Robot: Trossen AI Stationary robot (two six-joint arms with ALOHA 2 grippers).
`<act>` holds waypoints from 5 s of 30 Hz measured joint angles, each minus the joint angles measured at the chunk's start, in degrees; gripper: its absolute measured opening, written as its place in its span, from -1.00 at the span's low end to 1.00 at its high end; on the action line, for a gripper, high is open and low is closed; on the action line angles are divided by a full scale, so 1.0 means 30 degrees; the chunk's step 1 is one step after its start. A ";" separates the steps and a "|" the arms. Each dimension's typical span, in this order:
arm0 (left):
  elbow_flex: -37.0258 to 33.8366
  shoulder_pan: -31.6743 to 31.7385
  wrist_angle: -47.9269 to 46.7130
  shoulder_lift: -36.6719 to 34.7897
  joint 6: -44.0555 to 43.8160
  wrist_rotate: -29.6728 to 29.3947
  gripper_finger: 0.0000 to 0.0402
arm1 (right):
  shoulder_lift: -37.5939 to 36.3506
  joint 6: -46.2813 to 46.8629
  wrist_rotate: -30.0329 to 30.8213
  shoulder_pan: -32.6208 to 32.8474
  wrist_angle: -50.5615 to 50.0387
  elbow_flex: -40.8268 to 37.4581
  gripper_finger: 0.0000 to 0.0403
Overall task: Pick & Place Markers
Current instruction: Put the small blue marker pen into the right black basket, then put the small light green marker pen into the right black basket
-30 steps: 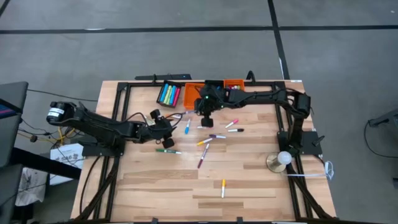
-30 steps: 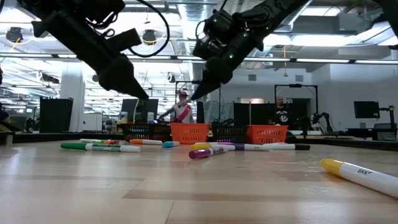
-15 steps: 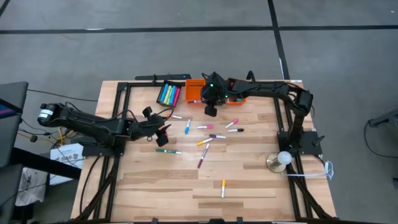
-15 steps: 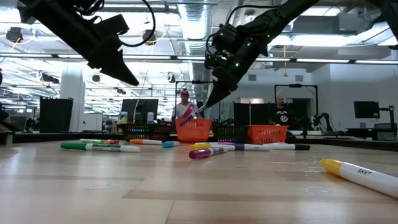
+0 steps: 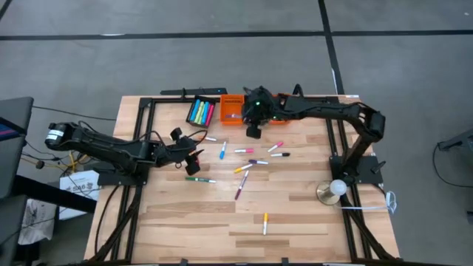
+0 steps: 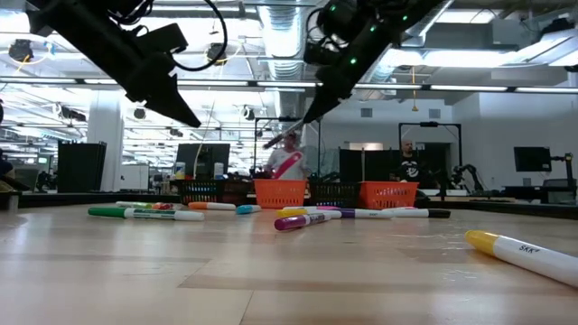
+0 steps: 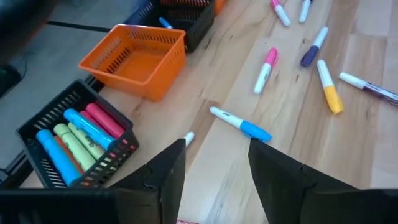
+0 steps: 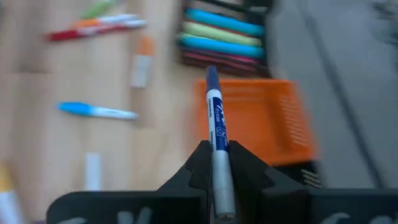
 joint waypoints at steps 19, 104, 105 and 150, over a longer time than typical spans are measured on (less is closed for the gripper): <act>0.0000 0.0007 -0.0318 0.0000 -0.0350 0.0215 -0.14 | -0.1690 0.4485 0.1142 -0.5713 0.5702 -0.6428 -0.82; 0.0241 0.8349 -0.5251 0.3215 -0.3120 0.5429 -0.14 | -0.5549 0.0701 0.0238 0.2204 0.5553 -0.6434 -0.69; 0.0366 0.8349 -0.5462 0.2814 -0.2319 0.5263 -0.14 | -0.5549 0.0701 0.0238 0.2204 0.5622 -0.6434 -0.69; 0.2186 0.6953 -1.0172 0.1031 1.1749 0.6740 -0.14 | -0.5541 0.0811 0.0165 0.2365 0.4670 -0.6434 -0.69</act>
